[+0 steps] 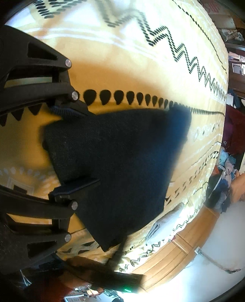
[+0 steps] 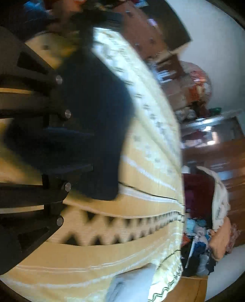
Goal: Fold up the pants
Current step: 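Open both grippers and lift them away from the folded jeans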
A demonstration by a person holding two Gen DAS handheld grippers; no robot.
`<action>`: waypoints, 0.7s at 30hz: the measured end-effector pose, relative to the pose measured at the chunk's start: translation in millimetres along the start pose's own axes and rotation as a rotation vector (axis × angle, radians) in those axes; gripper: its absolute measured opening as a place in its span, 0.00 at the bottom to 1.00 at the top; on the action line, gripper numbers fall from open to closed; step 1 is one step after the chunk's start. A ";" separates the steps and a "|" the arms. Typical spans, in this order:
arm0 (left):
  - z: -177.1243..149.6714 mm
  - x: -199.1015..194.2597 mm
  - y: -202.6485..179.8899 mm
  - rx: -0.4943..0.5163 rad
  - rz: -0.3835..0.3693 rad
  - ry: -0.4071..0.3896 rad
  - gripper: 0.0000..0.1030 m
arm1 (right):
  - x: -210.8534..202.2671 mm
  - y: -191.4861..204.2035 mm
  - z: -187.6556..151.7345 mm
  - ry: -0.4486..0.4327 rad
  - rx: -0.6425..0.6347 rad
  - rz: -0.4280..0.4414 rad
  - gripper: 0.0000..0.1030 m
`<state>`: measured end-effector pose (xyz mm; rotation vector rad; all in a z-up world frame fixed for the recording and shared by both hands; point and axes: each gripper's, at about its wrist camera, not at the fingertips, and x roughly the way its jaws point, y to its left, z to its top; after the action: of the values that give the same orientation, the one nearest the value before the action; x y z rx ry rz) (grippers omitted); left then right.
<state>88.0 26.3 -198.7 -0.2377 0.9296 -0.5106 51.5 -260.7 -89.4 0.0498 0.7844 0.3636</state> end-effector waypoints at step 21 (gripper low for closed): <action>-36.2 -49.0 70.2 -0.105 0.598 -0.045 1.00 | -42.4 -6.2 -74.3 0.292 0.284 -0.453 0.98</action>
<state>56.8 112.5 -214.1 -0.0565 0.9313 0.0946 -26.1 -287.5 -114.3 0.0840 1.1030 -0.1772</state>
